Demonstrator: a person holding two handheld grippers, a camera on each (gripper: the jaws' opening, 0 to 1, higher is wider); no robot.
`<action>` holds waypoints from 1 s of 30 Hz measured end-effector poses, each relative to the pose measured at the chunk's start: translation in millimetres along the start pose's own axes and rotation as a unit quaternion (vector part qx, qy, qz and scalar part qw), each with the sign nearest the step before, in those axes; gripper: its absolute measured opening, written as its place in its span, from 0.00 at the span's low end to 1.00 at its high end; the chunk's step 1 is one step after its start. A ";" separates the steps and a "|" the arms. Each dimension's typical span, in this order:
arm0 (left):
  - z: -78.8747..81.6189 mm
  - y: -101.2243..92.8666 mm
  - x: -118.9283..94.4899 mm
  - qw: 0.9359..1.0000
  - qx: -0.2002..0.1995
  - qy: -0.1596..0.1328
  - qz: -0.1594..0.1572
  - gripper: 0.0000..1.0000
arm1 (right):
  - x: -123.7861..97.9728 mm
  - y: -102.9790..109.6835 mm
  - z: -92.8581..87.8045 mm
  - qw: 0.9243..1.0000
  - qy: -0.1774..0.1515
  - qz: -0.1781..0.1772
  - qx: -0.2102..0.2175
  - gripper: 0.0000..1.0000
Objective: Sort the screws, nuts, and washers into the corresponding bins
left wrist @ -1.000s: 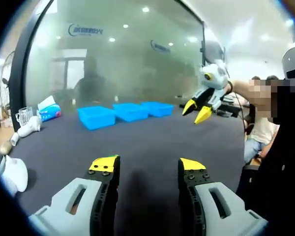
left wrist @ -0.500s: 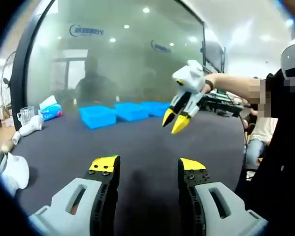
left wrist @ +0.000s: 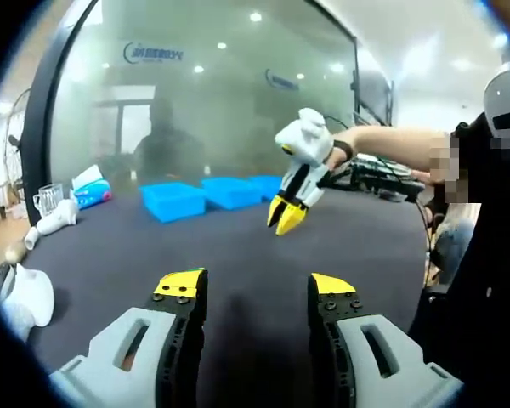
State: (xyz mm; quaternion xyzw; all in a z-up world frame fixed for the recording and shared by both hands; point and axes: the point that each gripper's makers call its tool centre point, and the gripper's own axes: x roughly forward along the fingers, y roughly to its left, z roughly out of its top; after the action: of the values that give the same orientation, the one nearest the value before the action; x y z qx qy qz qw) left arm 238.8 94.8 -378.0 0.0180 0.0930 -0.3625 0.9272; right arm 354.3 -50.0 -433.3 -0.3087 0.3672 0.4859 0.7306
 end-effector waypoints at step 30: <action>-4.7 3.8 -2.1 1.000 -0.011 -0.002 0.007 0.46 | 4.8 0.1 -6.6 1.000 0.015 -0.011 0.018 0.04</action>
State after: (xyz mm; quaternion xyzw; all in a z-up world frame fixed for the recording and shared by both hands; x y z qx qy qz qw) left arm 239.1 99.5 -382.4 0.0078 0.0952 -0.3547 0.9301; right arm 353.9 -53.0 -440.8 -0.3064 0.3839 0.4665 0.7356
